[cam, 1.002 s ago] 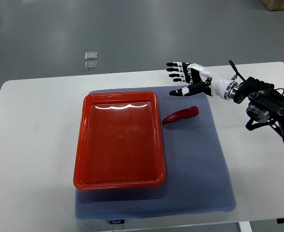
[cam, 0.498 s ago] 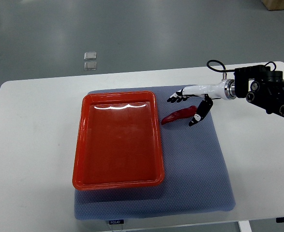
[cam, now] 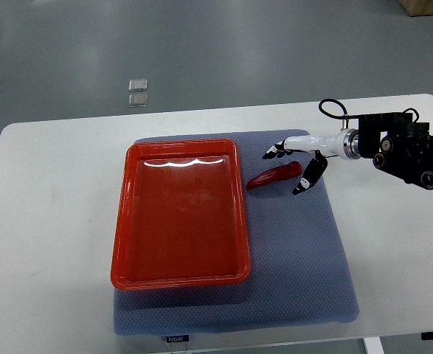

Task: Place red pepper on red tray
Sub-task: 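Reach the open right hand over the red pepper beside the tray, then close the right hand fingers around the red pepper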

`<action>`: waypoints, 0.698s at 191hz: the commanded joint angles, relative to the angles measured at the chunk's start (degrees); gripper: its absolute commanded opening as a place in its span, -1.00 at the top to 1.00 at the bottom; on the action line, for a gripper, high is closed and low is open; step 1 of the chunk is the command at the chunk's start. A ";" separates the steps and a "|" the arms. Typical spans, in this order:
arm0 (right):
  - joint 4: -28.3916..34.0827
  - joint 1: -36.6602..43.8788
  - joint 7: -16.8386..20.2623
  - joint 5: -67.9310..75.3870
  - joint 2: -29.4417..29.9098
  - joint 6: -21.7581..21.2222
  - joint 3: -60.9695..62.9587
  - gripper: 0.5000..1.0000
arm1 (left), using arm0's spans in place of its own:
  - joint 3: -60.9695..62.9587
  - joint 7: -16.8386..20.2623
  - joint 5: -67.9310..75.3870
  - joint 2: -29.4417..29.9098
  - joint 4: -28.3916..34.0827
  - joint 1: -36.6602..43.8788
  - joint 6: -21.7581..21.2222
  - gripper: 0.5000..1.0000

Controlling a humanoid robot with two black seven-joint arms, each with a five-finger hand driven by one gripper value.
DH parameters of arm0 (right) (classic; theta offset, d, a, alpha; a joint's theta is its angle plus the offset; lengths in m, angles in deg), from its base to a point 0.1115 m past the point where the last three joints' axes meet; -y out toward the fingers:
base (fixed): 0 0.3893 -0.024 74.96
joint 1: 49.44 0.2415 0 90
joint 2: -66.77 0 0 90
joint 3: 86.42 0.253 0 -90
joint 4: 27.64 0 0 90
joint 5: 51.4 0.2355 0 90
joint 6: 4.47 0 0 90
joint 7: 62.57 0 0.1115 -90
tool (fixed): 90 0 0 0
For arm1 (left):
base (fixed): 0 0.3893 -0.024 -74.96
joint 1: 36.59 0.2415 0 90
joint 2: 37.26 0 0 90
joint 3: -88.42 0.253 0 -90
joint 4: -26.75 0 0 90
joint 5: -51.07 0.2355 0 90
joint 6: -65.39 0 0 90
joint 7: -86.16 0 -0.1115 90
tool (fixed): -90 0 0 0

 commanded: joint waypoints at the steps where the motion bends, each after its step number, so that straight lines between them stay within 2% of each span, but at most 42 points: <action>1: -0.51 -0.01 0.00 0.00 -0.01 0.73 -1.07 -0.34 | 0.00 0.00 0.00 0.00 0.00 0.00 0.00 -1.00; 18: -0.60 -0.10 0.00 0.00 0.07 0.91 -1.15 -0.24 | 0.00 0.00 0.00 0.00 0.00 0.00 0.00 -1.00; 48: -1.22 -0.28 0.00 -0.09 0.07 1.26 -1.15 0.10 | 0.00 0.00 0.00 0.00 0.00 0.00 0.00 -1.00; 116: -1.39 -0.36 0.00 -0.09 1.74 2.40 -2.47 0.39 | -0.08 0.00 0.00 0.00 0.00 0.00 0.00 -1.00; 133: -1.65 -0.28 0.00 -0.09 2.10 2.40 -2.47 0.56 | -0.08 0.00 0.00 0.00 0.00 0.00 0.00 -1.00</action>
